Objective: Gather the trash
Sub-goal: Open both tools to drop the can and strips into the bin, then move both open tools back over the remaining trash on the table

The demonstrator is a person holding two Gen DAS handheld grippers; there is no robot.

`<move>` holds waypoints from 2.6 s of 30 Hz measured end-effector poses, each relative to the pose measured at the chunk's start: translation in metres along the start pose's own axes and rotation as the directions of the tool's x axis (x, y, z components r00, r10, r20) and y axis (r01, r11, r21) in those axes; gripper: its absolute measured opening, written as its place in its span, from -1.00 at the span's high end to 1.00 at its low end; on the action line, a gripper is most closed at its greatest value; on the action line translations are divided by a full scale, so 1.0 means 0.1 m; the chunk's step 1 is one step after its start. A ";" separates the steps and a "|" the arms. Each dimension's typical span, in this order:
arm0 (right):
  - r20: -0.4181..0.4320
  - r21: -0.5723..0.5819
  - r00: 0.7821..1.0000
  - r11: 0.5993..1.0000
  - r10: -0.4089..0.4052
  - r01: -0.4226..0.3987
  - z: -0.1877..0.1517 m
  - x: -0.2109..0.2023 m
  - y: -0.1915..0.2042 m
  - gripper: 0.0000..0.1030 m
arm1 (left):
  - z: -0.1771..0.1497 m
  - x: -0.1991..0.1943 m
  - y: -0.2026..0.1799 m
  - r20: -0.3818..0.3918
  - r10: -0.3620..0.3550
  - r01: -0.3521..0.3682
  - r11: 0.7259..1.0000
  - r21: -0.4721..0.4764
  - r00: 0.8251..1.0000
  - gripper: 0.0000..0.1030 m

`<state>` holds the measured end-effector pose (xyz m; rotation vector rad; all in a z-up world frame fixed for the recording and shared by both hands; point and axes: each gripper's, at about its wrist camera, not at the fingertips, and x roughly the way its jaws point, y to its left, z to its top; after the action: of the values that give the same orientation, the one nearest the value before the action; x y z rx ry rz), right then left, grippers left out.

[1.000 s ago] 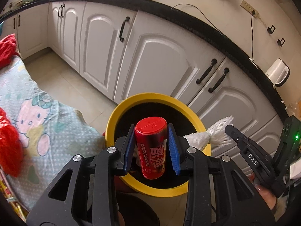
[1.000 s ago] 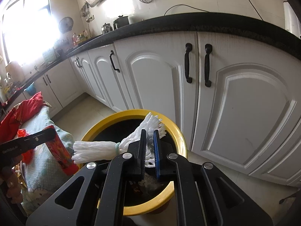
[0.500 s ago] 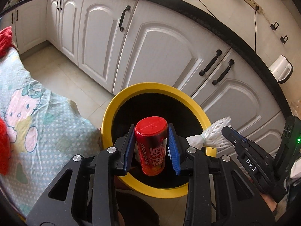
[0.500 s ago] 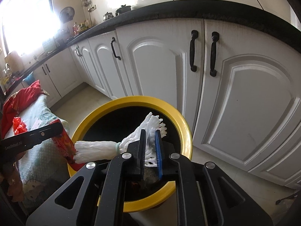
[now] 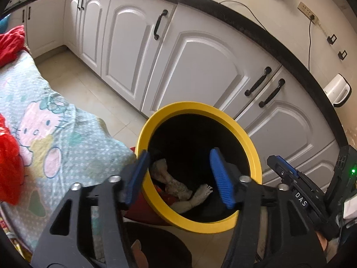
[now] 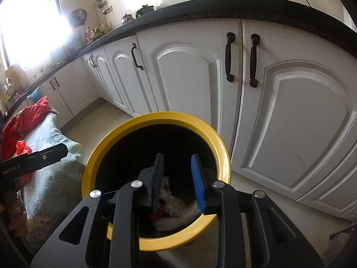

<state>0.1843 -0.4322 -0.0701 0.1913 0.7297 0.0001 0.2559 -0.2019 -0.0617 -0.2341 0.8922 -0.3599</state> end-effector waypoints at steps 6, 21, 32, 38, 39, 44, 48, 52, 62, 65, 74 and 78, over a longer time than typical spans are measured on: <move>0.033 -0.002 0.999 1.000 0.020 -0.020 0.06 -0.10 0.07 0.14 | 0.01 -0.20 0.09 0.043 0.028 -0.027 1.000 -0.007 0.999 -0.47; 0.085 -0.082 0.989 0.990 0.118 -0.111 0.13 -0.38 0.58 -0.09 | -0.02 -0.88 0.45 0.171 0.117 -0.109 0.993 -0.054 0.978 -0.78; 0.057 -0.150 0.977 0.970 0.203 -0.193 0.11 -0.43 1.07 -0.11 | -0.05 -1.31 0.80 0.246 0.192 -0.170 0.979 -0.108 0.950 -0.79; 0.042 -0.193 0.969 0.954 0.242 -0.230 0.07 -0.48 1.38 -0.12 | -0.09 -1.50 1.00 0.273 0.228 -0.195 0.970 -0.143 0.935 -0.78; 0.038 -0.199 0.968 0.951 0.249 -0.237 0.08 -0.49 1.43 -0.12 | -0.10 -1.53 1.04 0.275 0.232 -0.198 0.969 -0.147 0.933 -0.78; 0.025 -0.232 0.961 0.937 0.275 -0.262 0.07 -0.51 1.64 -0.15 | -0.15 -1.66 1.21 0.288 0.261 -0.216 0.960 -0.178 0.922 -0.79; 0.015 -0.254 0.954 0.924 0.299 -0.286 0.06 -0.52 1.82 -0.15 | -0.18 -1.75 1.35 0.293 0.284 -0.230 0.951 -0.205 0.913 -0.79; -0.003 -0.283 0.944 0.905 0.329 -0.316 0.05 -0.52 2.05 -0.15 | -0.22 -1.83 1.54 0.290 0.307 -0.239 0.939 -0.246 0.907 -0.79; -0.056 -0.345 0.921 0.858 0.386 -0.381 0.01 -0.42 2.58 -0.15 | -0.28 -2.06 1.91 0.293 0.374 -0.279 0.906 -0.319 0.880 -0.79; -0.079 -0.359 0.914 0.844 0.398 -0.399 -0.01 -0.35 2.74 -0.16 | -0.30 -2.10 2.01 0.289 0.391 -0.292 0.897 -0.332 0.874 -0.79; -0.140 -0.364 0.906 0.830 0.399 -0.422 -0.04 -0.04 3.07 -0.16 | -0.39 -2.15 2.42 0.218 0.454 -0.352 0.854 -0.384 0.864 -0.78; -0.175 -0.360 0.906 0.832 0.385 -0.423 -0.06 0.14 3.17 -0.16 | -0.44 -2.11 2.59 0.176 0.457 -0.364 0.845 -0.391 0.872 -0.74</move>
<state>0.2120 -0.1185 -0.0287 -0.0425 0.7581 0.5645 0.1541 0.1179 -0.0268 -0.3950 0.7124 0.2381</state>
